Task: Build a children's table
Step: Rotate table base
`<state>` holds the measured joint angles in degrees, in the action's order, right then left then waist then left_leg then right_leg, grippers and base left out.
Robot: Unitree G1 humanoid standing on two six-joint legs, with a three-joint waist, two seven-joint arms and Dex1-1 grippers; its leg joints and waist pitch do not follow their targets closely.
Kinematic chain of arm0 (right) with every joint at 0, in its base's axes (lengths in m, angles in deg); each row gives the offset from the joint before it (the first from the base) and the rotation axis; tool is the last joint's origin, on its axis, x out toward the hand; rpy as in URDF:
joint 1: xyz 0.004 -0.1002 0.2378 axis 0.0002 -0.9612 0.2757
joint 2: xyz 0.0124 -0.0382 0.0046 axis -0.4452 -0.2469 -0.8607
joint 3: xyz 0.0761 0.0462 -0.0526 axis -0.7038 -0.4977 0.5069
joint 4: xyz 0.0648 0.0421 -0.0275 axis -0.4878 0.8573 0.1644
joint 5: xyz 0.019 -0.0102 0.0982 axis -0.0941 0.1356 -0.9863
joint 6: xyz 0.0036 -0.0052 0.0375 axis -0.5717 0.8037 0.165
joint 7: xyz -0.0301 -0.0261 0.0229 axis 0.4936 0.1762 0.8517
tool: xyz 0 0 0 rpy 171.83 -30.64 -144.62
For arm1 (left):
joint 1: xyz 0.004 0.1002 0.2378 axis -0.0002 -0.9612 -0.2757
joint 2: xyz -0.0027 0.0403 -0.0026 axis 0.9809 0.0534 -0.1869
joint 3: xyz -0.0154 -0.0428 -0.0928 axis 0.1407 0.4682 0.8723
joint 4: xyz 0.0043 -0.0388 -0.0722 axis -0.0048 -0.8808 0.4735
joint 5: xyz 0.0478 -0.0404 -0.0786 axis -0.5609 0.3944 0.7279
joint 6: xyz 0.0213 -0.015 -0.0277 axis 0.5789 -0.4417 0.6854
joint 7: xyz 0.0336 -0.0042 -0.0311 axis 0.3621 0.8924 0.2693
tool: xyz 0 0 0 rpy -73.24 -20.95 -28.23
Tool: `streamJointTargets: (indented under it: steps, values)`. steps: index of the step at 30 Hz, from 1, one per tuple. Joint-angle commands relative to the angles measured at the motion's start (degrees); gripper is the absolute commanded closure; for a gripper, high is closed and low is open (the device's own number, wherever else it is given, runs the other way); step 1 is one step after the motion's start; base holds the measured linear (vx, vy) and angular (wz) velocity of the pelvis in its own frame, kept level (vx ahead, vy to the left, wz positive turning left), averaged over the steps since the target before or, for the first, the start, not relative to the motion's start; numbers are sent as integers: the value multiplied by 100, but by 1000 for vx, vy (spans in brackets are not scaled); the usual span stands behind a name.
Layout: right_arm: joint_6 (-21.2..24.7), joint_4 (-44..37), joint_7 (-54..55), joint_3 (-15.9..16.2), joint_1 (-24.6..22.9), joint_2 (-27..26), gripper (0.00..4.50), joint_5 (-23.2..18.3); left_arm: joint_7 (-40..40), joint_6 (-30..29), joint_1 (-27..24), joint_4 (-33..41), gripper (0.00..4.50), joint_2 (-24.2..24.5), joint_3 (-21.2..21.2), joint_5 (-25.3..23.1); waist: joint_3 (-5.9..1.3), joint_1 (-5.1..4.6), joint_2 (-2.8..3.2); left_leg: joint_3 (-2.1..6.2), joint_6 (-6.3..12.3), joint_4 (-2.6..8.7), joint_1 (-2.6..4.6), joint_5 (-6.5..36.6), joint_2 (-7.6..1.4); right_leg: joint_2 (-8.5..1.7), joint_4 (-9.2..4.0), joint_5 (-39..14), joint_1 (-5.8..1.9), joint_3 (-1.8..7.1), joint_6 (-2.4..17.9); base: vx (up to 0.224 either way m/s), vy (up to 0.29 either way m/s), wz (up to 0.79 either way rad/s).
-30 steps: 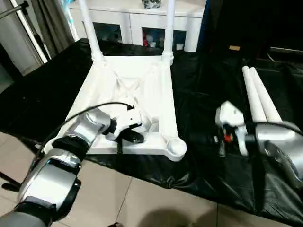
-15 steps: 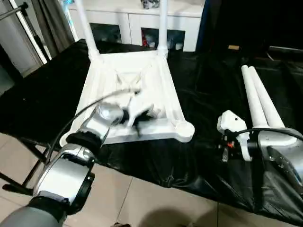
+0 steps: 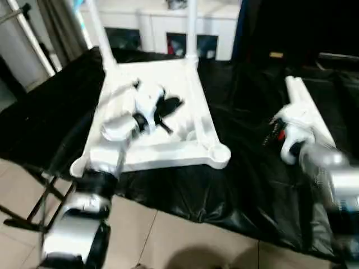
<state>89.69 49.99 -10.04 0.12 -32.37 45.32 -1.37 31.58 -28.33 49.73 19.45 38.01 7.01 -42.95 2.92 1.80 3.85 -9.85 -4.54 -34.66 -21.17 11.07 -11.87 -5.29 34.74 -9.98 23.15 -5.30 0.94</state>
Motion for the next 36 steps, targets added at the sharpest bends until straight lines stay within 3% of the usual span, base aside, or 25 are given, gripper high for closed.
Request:
streamJointTargets:
  steps: [1, 2, 3, 5, 6, 7, 8, 9, 10, 12, 16, 23, 24, 30, 36]
  values:
    - [-223, 500, 285, -165, 200, 0, 330, 66, 16, -181, -128, 305, 321, 67, -108, -90, -432, -5, -125, -6, 320, 342, 19, 661, -48, -242, -418, -1272, -339, 219, 1155, 0, 0, 0]
    - [-458, 997, 435, -222, 446, 2, 324, 111, 28, -246, -302, 570, 313, 119, -149, -104, -437, 4, -146, -21, 357, 326, 7, 600, -35, -237, -402, -1201, -344, 224, 1166, 0, 0, 0]
    - [-452, 1131, 492, -276, 519, -11, 315, 84, 59, -277, -355, 639, 309, 139, -141, -118, -439, 1, -129, -26, 379, 326, 6, 570, -35, -237, -401, -1152, -340, 225, 1188, 0, 0, 0]
    - [-450, 1463, 610, -327, 689, -16, 306, 99, 100, -435, -513, 885, 307, 186, -125, -135, -440, 10, -217, -46, 484, 309, -8, 412, -30, -216, -377, -913, -343, 237, 1218, 0, 0, 0]
    - [-504, 1690, 663, -305, 793, 11, 288, 154, 76, -530, -611, 1035, 284, 221, -122, -128, -459, 12, -216, -30, 477, 312, -4, 372, -52, -238, -326, -825, -356, 237, 1277, 0, 0, 0]
    - [-570, 2023, 664, -260, 942, 68, 288, 205, 77, -675, -743, 1242, 284, 289, -125, -141, -456, 1, -235, -24, 500, 309, -43, 290, -44, -245, -299, -783, -371, 226, 1324, 0, 0, 0]
    - [-698, 2412, 673, -209, 1123, 161, 277, 264, 34, -827, -874, 1461, 273, 367, -123, -106, -440, 3, -261, -48, 535, 297, -27, 319, -43, -235, -328, -819, -337, 235, 1326, 0, 0, 0]
    - [-698, 2412, 673, -209, 1123, 161, 268, 264, 34, -827, -874, 1461, 268, 367, -123, -106, -454, 4, -246, -49, 534, 289, -18, 303, -39, -233, -303, -772, -337, 238, 1354, 0, 0, 0]
    - [-844, 2809, 685, -163, 1317, 258, 268, 342, -4, -958, -1026, 1720, 268, 490, -82, -67, -446, 13, -341, -74, 592, 285, -14, 280, -35, -210, -314, -705, -323, 245, 1341, 0, 0, 0]
    - [-958, 3171, 711, -177, 1501, 331, 252, 379, -121, -1110, -1172, 1982, 250, 635, -47, 8, -458, 47, -300, -62, 629, 279, -28, 170, -47, -232, -256, -602, -312, 243, 1417, 0, 0, 0]
    - [-1264, 3811, 717, -173, 1817, 478, 216, 488, -383, -1400, -1417, 2516, 212, 993, 11, 117, -429, 84, -310, -77, 670, 267, -36, 196, -43, -208, -244, -498, -276, 241, 1465, 0, 0, 0]
    - [-1589, 4775, 789, -61, 2243, 644, 166, 728, -732, -2100, -1747, 3466, 163, 1770, 212, 285, -406, 172, -299, -62, 427, 287, -16, 579, -55, -229, -224, -737, -269, 240, 1483, 0, 0, 0]
    - [-1589, 4775, 789, -61, 2243, 644, 150, 728, -732, -2100, -1747, 3466, 157, 1770, 212, 285, -394, 179, -299, -68, 423, 290, -18, 602, -46, -212, -239, -775, -259, 240, 1473, 0, 0, 0]
    - [-1405, 5315, 737, -143, 2434, 726, 150, 750, -1075, -2817, -2029, 4224, 157, 2312, 378, 579, -393, 237, -279, -51, 298, 284, -33, 717, -53, -226, -206, -844, -261, 239, 1460, 0, 0, 0]
    - [-1189, 5553, 812, -254, 2537, 794, 150, 685, -1306, -3192, -2167, 4675, 157, 2636, 391, 817, -331, 301, -269, -52, 131, 300, -12, 1178, -38, -221, -271, -1387, -212, 241, 1318, 0, 0, 0]
